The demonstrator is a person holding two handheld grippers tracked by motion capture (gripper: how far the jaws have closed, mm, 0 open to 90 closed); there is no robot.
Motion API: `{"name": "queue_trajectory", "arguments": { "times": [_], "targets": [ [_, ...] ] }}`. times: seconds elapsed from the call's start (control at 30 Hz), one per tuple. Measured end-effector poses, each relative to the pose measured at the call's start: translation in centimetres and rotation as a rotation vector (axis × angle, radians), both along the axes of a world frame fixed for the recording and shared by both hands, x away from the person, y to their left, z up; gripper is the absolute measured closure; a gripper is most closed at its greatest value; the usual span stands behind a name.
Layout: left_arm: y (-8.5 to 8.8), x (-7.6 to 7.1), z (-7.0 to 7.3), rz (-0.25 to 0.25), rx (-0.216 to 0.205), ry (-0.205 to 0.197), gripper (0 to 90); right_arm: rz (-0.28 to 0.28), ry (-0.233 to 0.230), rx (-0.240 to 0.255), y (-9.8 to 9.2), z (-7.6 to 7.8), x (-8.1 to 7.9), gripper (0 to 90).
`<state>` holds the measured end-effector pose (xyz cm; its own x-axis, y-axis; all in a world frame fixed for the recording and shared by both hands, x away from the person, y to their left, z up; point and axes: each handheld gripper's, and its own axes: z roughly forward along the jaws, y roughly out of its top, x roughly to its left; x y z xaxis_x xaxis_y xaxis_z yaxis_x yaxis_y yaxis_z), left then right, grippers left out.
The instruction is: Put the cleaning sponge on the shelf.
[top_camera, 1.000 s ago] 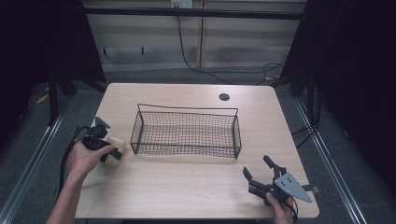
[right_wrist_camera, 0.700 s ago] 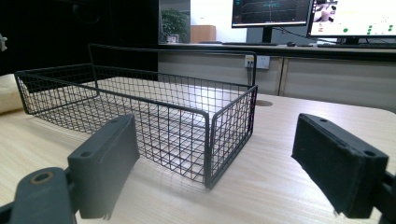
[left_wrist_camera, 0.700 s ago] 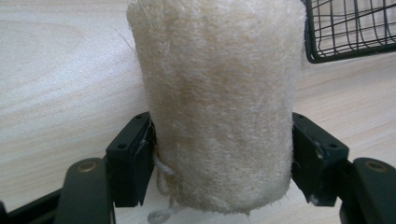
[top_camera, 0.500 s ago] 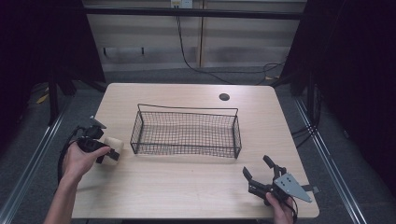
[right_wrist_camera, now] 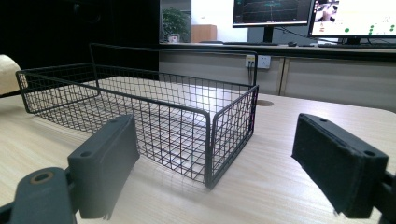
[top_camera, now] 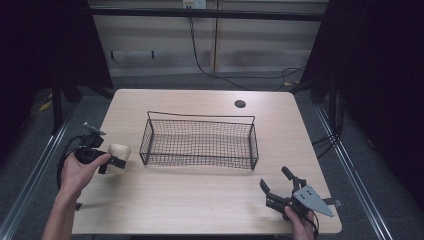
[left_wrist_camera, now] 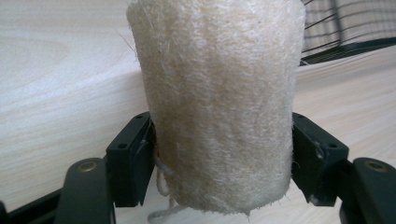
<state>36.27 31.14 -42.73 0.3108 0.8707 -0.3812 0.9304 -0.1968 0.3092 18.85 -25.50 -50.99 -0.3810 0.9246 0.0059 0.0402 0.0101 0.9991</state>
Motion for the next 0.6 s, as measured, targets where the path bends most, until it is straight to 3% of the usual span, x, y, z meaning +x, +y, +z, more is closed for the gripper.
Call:
{"name": "queue_trajectory", "arguments": {
  "times": [0.2, 0.3, 0.4, 0.6],
  "targets": [
    [0.2, -0.5, 0.8, 0.001, -0.021, -0.042, 31.1, 0.002, 0.003, 0.0, 0.0, 0.0, 0.0, 13.7],
    [0.2, -0.7, 1.2, 0.037, -0.035, -0.064, 31.1, 0.001, 0.001, 0.0, 0.0, 0.0, 0.0, 13.6],
    [0.2, -0.9, 1.6, 0.014, -0.071, -0.081, 31.1, 0.001, 0.0, 0.004, 0.0, 0.0, 0.0, 13.6],
    [-0.1, -1.5, 2.6, 0.018, -0.087, -0.124, 31.1, 0.004, -0.001, 0.002, 0.0, 0.0, 0.0, 13.6]
  ]
}}
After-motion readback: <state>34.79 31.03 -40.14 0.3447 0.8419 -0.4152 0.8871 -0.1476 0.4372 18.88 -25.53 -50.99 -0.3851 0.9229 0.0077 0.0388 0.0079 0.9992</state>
